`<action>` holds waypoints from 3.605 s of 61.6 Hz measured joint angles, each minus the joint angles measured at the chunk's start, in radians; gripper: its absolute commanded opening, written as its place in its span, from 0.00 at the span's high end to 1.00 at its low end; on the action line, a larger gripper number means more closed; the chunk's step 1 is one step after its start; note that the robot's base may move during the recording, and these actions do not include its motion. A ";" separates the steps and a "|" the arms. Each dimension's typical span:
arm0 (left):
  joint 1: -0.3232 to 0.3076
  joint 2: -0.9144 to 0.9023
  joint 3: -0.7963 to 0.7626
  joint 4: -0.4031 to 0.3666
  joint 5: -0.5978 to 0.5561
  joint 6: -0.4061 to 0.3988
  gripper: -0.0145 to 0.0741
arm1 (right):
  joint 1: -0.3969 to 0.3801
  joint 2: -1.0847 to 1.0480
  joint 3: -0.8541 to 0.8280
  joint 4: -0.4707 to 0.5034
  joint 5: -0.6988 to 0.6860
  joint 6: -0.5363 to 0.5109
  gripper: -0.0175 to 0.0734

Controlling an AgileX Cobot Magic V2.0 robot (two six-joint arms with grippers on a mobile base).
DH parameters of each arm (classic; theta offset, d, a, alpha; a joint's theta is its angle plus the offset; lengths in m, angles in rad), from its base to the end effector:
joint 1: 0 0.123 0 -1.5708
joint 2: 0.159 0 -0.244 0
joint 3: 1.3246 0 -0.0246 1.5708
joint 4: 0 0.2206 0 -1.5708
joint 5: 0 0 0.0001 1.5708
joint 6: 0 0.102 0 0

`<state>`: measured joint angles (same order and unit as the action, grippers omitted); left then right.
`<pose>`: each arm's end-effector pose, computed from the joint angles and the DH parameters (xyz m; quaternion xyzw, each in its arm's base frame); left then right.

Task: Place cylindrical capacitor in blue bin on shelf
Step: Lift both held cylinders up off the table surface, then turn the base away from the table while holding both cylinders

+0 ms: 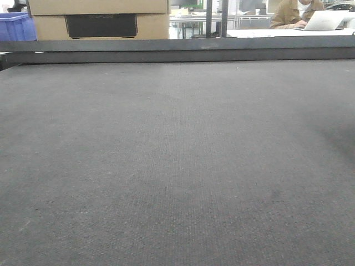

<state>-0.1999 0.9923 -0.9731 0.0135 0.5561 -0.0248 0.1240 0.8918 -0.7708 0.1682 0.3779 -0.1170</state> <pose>0.2051 -0.0408 0.3375 0.0780 0.8534 -0.0518 0.5127 0.1913 0.0302 0.3115 -0.0522 0.8335 0.0706 0.5455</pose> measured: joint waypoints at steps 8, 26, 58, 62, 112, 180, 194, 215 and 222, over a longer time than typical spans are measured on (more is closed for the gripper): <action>0.000 -0.103 0.000 0.000 0.052 0.000 0.96 | 0.000 -0.111 0.000 0.000 0.052 0.000 0.99; 0.000 -0.267 0.000 0.004 0.134 0.000 0.96 | 0.000 -0.339 -0.003 0.000 0.099 0.000 0.99; 0.000 -0.300 0.000 0.020 0.179 0.000 0.96 | 0.000 -0.373 -0.062 -0.009 0.167 0.002 0.99; 0.000 -0.300 0.000 0.020 0.179 0.000 0.96 | 0.000 -0.373 -0.064 -0.009 0.167 0.002 0.99; 0.000 -0.300 0.000 0.020 0.179 0.000 0.96 | 0.000 -0.373 -0.064 -0.009 0.167 0.002 0.99; 0.000 -0.304 0.000 0.022 0.179 0.000 0.96 | 0.000 -0.373 -0.065 -0.011 0.169 0.002 0.99; 0.000 -0.304 0.000 0.022 0.179 0.000 0.96 | 0.000 -0.373 -0.065 -0.011 0.169 0.002 0.99; 0.000 -0.304 0.000 0.022 0.179 0.000 0.96 | 0.000 -0.373 -0.065 -0.011 0.169 0.002 0.99; 0.000 -0.304 0.000 0.022 0.179 0.000 0.96 | 0.000 -0.373 -0.065 -0.011 0.169 0.002 0.99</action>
<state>-0.1999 0.6885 -0.9731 0.0358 0.7351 -0.0248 0.1240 0.5193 -0.8354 0.1573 0.5464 -0.1152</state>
